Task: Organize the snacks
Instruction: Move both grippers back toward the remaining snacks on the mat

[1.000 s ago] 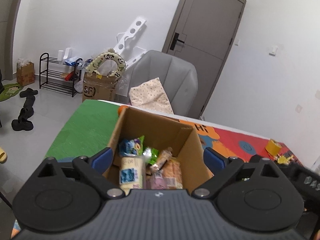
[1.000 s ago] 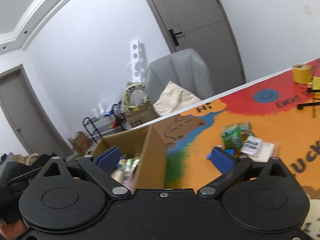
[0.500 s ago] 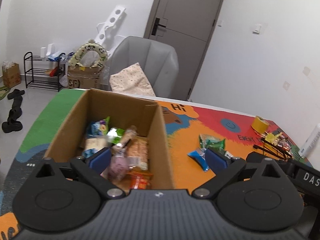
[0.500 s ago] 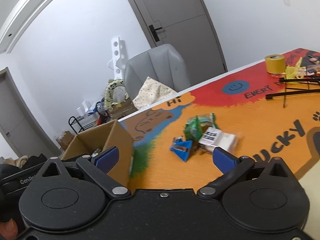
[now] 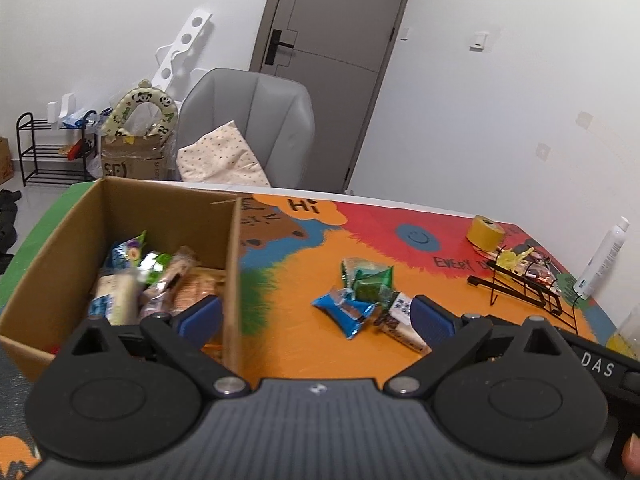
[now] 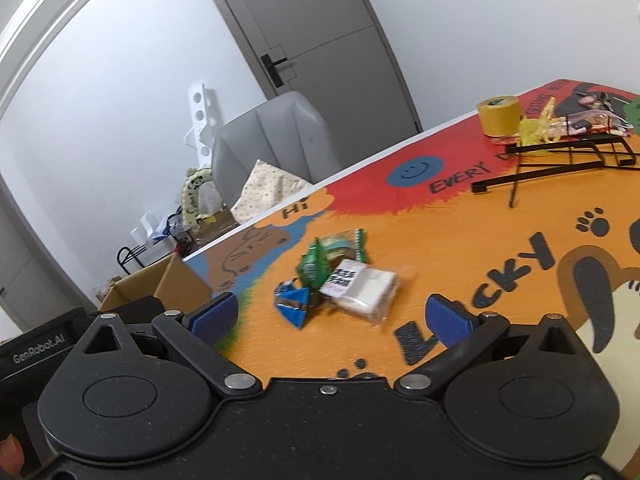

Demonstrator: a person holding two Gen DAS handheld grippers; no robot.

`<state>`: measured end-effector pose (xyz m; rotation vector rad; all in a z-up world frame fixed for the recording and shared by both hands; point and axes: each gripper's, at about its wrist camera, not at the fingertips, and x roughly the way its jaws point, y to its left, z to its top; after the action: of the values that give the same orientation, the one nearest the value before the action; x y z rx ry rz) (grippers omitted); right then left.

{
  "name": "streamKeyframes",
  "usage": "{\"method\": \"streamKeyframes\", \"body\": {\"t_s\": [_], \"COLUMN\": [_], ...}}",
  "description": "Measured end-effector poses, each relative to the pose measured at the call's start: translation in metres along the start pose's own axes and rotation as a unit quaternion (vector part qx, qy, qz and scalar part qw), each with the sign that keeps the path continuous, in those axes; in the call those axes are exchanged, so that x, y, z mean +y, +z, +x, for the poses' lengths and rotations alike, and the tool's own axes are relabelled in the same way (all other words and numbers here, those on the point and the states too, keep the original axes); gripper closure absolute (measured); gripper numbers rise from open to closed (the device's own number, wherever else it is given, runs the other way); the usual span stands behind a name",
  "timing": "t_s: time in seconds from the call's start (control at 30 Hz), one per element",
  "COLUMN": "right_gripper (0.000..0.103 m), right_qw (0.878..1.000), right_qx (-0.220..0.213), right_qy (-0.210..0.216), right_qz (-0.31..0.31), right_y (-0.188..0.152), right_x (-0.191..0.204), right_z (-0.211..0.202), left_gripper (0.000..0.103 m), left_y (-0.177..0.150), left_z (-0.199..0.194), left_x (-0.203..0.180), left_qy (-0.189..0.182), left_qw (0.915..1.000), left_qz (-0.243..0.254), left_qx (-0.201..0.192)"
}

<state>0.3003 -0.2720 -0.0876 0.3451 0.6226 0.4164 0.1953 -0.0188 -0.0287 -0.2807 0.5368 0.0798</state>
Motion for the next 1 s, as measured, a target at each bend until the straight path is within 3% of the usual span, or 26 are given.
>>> {"method": "streamKeyframes", "body": {"t_s": [0.2, 0.43, 0.77, 1.0], "right_gripper": [0.007, 0.007, 0.007, 0.011], "right_qw": [1.0, 1.0, 0.998, 0.997], "right_qx": [0.003, 0.013, 0.016, 0.038], "right_qy": [0.001, -0.002, -0.052, -0.063], "right_qz": [0.008, 0.024, 0.019, 0.014], "right_y": [0.003, 0.011, 0.019, 0.023], "right_x": [-0.013, -0.021, -0.018, -0.018], "right_z": [0.008, 0.028, 0.062, 0.093], "left_gripper": [0.004, 0.006, 0.024, 0.037], "left_y": [0.0, 0.0, 0.009, 0.015], "left_z": [0.012, 0.033, 0.066, 0.095], "left_x": [-0.017, -0.024, -0.03, -0.026], "left_qy": [-0.006, -0.011, 0.005, 0.019], "left_qw": [0.9999, 0.9998, 1.0, 0.9993], "left_qz": [0.015, 0.016, -0.003, -0.026], "left_qx": [-0.004, 0.0, 0.005, 0.02]}}
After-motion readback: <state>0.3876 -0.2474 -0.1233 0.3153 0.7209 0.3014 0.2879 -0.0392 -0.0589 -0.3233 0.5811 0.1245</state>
